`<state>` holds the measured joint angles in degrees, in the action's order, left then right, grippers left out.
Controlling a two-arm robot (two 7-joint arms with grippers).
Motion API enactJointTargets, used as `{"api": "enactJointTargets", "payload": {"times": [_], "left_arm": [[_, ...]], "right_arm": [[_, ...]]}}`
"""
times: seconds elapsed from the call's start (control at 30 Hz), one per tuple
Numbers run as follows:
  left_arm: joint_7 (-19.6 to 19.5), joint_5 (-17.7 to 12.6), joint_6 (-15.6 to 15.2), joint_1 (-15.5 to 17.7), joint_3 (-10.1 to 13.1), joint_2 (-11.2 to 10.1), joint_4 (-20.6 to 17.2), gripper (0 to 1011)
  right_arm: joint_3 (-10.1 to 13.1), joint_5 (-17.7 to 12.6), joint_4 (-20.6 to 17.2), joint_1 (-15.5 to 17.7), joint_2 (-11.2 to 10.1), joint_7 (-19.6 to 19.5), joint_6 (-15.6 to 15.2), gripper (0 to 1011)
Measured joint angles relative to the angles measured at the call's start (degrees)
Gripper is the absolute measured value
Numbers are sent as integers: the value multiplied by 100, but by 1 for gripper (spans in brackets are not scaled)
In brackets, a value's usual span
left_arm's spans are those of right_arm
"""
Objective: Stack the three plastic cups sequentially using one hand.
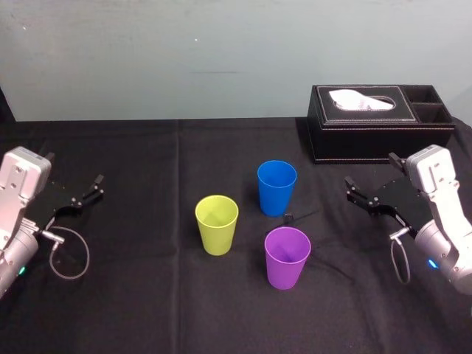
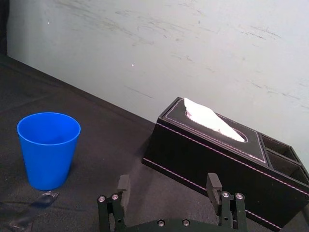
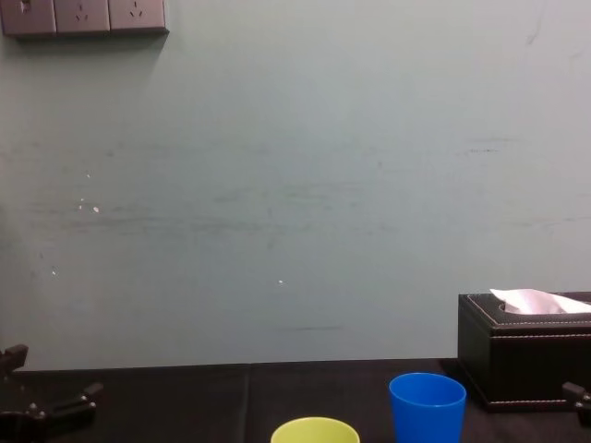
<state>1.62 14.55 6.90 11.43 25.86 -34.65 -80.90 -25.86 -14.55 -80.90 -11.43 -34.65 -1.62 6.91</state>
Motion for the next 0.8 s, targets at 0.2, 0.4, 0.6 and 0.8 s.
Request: {"api": "enactJointTargets", "payload": {"times": [0.2, 0.4, 0.6, 0.8], "left_arm": [[0, 0, 0, 0, 0, 0, 0, 1010], [0, 0, 0, 0, 0, 0, 0, 1010], [0, 0, 0, 0, 0, 0, 0, 1010], [0, 0, 0, 0, 0, 0, 0, 1010]], "right_arm": [[0, 0, 0, 0, 0, 0, 0, 1003], [0, 0, 0, 0, 0, 0, 0, 1003], [0, 0, 0, 0, 0, 0, 0, 1003], [0, 0, 0, 0, 0, 0, 0, 1003]]}}
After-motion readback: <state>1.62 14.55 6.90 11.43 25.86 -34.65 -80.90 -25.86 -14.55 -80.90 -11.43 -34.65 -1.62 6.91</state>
